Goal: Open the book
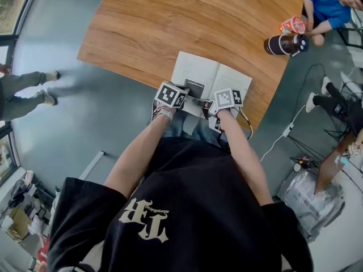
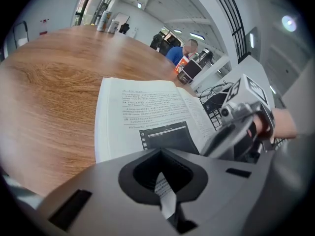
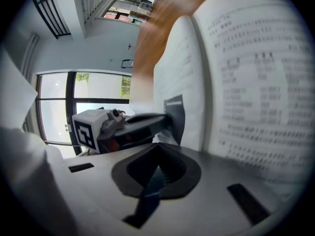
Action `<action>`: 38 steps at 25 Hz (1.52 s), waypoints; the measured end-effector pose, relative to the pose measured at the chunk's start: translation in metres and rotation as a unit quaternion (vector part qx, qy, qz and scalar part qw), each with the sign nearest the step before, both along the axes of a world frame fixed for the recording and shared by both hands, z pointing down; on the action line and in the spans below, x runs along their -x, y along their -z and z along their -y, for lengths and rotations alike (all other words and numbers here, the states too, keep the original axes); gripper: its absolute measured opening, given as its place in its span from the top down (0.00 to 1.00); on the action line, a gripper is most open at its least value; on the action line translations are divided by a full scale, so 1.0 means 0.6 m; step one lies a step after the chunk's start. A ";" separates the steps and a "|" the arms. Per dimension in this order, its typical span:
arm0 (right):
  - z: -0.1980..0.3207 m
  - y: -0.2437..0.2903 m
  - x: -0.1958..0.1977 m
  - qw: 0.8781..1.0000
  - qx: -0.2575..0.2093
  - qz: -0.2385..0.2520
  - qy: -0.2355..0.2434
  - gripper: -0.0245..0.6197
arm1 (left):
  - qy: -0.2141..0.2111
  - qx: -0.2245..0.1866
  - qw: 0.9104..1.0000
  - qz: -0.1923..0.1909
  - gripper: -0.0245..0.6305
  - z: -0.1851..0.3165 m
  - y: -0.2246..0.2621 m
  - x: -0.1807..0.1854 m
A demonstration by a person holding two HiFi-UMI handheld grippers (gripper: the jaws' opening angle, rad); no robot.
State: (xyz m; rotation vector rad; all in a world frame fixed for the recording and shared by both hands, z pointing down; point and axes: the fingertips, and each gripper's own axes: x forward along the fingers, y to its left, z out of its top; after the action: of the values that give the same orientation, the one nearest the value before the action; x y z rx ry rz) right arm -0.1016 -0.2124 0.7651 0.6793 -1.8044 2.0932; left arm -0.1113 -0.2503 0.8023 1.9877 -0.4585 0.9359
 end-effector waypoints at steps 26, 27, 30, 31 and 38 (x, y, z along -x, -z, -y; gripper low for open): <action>-0.047 0.170 -0.155 0.949 -0.301 -0.086 0.026 0.99 | 0.000 -0.163 0.984 -0.077 0.96 -0.038 0.192 -0.060; -0.048 0.181 -0.176 0.943 -0.317 -0.100 0.026 0.99 | 0.001 -0.171 0.982 -0.081 0.96 -0.042 0.206 -0.066; -0.052 0.218 -0.231 0.921 -0.363 -0.139 0.028 0.98 | 0.013 -0.200 0.975 -0.090 0.96 -0.048 0.251 -0.078; -0.053 0.233 -0.247 0.913 -0.378 -0.149 0.029 0.99 | 0.019 -0.210 0.973 -0.094 0.96 -0.049 0.267 -0.081; -0.060 0.332 -0.372 0.867 -0.455 -0.202 -0.013 0.98 | 0.070 -0.250 0.959 -0.112 0.96 -0.051 0.347 -0.112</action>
State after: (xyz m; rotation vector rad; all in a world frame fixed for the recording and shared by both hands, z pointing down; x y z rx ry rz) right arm 0.1214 -0.1764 0.5657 1.2354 -2.4373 0.8676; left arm -0.0438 -0.2199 0.5940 2.4411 -0.7504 0.5264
